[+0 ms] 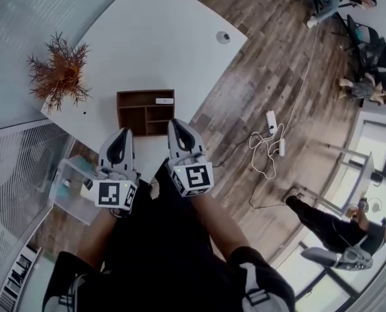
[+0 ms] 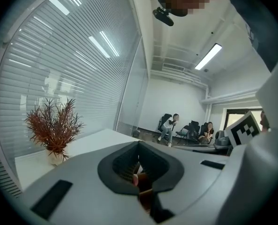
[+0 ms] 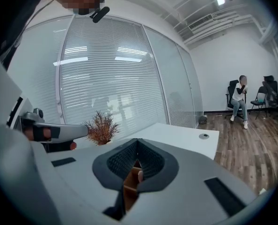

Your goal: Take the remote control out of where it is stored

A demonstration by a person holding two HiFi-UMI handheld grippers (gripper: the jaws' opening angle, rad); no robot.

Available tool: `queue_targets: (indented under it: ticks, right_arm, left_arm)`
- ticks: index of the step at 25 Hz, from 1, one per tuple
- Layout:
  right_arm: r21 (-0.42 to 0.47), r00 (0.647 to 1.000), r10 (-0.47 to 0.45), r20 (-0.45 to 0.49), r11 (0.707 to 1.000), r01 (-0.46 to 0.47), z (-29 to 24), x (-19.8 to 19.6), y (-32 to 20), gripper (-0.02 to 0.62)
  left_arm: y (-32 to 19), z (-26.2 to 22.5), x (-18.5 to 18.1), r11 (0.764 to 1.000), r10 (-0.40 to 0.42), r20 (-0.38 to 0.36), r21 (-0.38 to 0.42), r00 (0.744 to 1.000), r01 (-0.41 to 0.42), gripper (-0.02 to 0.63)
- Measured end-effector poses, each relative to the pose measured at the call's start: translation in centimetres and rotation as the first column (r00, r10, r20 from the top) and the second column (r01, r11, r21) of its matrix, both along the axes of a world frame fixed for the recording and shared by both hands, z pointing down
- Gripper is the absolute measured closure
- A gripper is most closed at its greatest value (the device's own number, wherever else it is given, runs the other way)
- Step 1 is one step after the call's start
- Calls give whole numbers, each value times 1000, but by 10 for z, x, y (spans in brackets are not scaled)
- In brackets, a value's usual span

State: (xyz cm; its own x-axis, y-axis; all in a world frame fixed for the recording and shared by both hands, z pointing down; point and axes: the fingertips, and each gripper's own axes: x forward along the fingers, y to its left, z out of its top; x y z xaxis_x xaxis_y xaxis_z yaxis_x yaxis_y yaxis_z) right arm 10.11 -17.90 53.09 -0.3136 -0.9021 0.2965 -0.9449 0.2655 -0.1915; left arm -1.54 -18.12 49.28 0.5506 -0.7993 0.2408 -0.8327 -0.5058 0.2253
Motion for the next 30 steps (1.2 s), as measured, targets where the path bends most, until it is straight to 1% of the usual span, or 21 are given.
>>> queue_targets:
  ticks: [5, 8, 11, 14, 17, 21, 26, 30]
  right_arm:
    - [-29, 999, -28, -40, 999, 27, 24, 3, -22, 590]
    - [-63, 996, -70, -51, 996, 67, 40, 0, -32, 544]
    - [-118, 984, -159, -80, 982, 149, 60, 1, -37, 498]
    - [-112, 975, -197, -103, 976, 185, 72, 10, -48, 480]
    - [-133, 956, -270, -114, 958, 255, 79, 12, -53, 469]
    - [-133, 926, -360, -117, 929, 345, 87, 4, -57, 457]
    - [-148, 896, -422, -137, 904, 402, 93, -3, -58, 436]
    - [-176, 878, -452, -157, 888, 425, 101, -7, -59, 431]
  left_arm:
    - [-13, 17, -1, 1000, 1, -8, -30, 1000, -2, 600]
    - [-18, 28, -2, 999, 1, -5, -48, 1000, -1, 600]
    - [-20, 37, -3, 997, -3, -7, -74, 1000, 2, 600]
    - [-23, 43, -5, 996, -10, -11, -85, 1000, 9, 600]
    - [-26, 50, -7, 996, -10, -6, -92, 1000, 9, 600]
    - [-29, 57, -8, 995, -13, -7, -102, 1000, 12, 600]
    - [-27, 63, -3, 993, 6, -2, -116, 1000, -6, 600]
    - [-26, 65, -2, 992, 11, -6, -123, 1000, -12, 600]
